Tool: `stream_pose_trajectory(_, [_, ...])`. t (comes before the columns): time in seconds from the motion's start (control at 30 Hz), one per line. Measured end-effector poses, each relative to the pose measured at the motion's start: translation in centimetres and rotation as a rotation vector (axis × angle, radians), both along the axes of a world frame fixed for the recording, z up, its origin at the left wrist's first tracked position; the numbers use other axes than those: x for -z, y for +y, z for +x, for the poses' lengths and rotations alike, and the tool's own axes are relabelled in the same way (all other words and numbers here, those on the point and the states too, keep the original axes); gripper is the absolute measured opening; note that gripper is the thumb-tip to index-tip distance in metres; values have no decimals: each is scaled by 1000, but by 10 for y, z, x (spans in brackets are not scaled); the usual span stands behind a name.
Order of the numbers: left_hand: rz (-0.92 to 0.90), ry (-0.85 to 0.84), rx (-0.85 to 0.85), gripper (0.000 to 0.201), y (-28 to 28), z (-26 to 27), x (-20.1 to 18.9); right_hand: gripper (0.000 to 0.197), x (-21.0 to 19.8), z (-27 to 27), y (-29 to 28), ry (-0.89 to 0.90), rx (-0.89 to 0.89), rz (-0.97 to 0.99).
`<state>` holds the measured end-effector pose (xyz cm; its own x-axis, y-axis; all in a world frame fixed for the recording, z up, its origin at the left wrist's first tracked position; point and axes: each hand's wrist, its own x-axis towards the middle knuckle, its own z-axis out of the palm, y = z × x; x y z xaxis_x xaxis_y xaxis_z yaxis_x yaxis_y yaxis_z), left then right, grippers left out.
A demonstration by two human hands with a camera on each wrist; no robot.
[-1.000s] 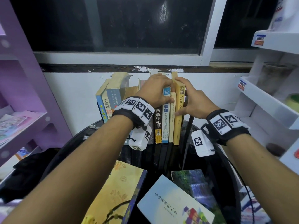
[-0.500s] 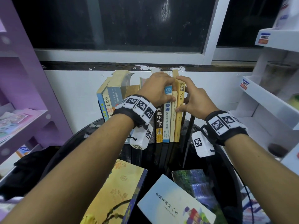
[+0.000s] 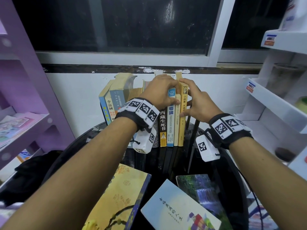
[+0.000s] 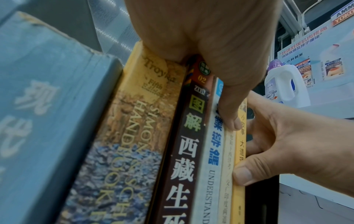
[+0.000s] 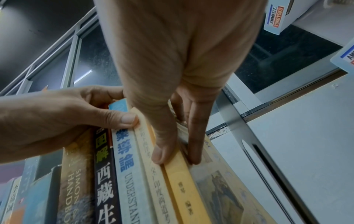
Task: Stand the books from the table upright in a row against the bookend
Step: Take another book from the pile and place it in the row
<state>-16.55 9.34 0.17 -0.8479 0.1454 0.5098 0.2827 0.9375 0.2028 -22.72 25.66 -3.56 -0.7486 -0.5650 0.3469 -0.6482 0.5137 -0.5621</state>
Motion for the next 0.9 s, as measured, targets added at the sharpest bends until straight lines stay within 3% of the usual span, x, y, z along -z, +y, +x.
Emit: stream_pose_trajectory(0.9, [15,-1,-6,30,3,5,-1,102,1,16,0,-23,3,-81])
